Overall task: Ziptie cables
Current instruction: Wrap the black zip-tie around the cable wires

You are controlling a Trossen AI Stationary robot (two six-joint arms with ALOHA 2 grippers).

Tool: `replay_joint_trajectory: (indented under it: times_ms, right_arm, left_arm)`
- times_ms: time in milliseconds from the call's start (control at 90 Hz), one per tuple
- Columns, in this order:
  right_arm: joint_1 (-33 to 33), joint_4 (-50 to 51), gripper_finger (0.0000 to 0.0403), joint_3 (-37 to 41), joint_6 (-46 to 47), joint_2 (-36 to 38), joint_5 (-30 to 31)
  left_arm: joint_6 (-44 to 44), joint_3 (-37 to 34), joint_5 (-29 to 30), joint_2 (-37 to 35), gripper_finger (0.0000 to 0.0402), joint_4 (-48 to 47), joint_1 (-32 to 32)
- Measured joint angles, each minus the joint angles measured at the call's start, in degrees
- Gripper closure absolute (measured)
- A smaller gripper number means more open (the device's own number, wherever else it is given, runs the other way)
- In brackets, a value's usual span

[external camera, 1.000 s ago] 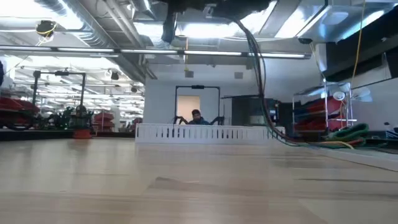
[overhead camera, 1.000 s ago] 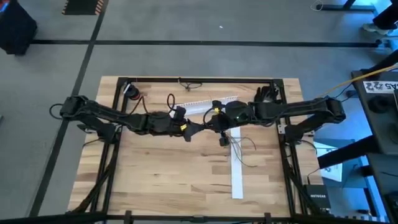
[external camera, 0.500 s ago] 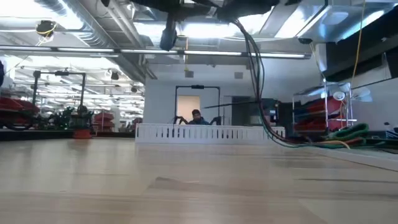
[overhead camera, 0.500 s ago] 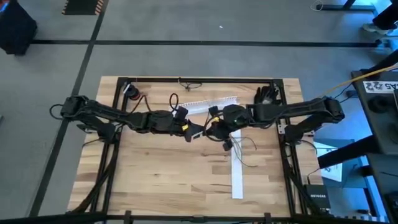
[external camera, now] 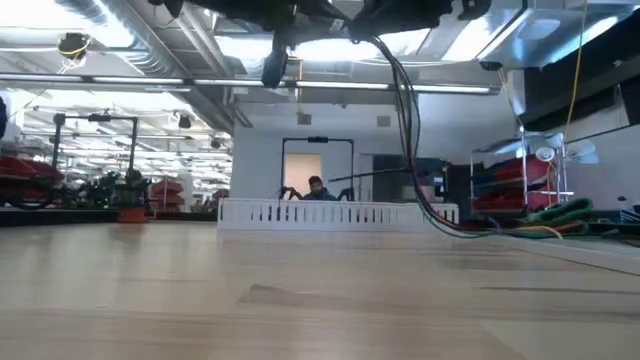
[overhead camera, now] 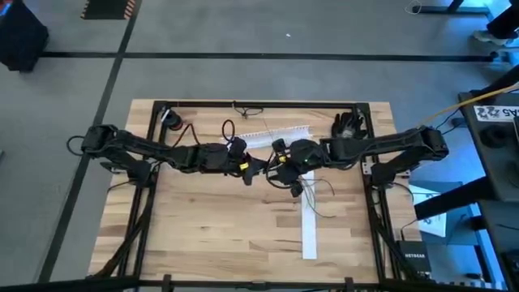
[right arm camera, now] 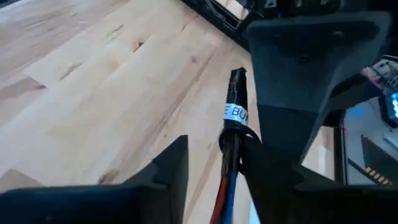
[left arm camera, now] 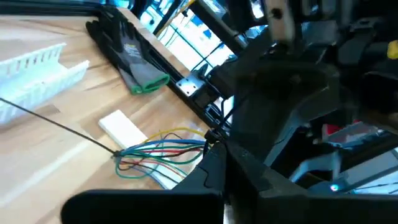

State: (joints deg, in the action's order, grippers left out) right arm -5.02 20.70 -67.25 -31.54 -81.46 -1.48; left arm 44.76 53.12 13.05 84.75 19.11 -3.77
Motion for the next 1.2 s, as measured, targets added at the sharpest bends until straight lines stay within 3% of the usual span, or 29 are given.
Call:
replay_joint_trajectory:
  times_ms: [322,522,600,700,922,1044,1200]
  right_arm:
    - [0.1,4.4,0.0253,-3.4,6.1,1.5,1.0]
    - [-0.4,8.1,0.0253,-3.4,25.9,4.3,-4.2]
    - [-3.3,6.8,0.0253,-1.6,30.0,4.5,-2.5]
    - [-8.6,-0.2,0.0253,2.0,30.2,2.7,7.1]
    - [-16.6,-25.7,0.0253,5.6,29.0,-6.1,45.2]
    - [-18.3,-35.1,0.0253,4.7,22.4,-13.4,53.3]
    - [-20.1,-36.2,0.0253,1.0,19.1,-19.8,62.7]
  left_arm:
    - [-0.4,-0.2,-0.7,0.2,0.0401,-0.8,0.0]
    - [-0.2,-0.2,-0.8,0.1,0.0401,-0.2,0.1]
    - [1.2,-0.2,-0.9,0.1,0.0401,-0.2,0.1]
    - [1.7,-0.2,-0.9,0.1,0.0401,0.3,0.2]
    - [5.7,-0.2,-0.5,0.1,0.0401,1.1,0.1]
    - [5.8,-0.2,-0.5,0.1,0.0401,1.4,0.0]
    - [5.8,-0.2,-1.4,0.1,0.0401,0.9,0.0]
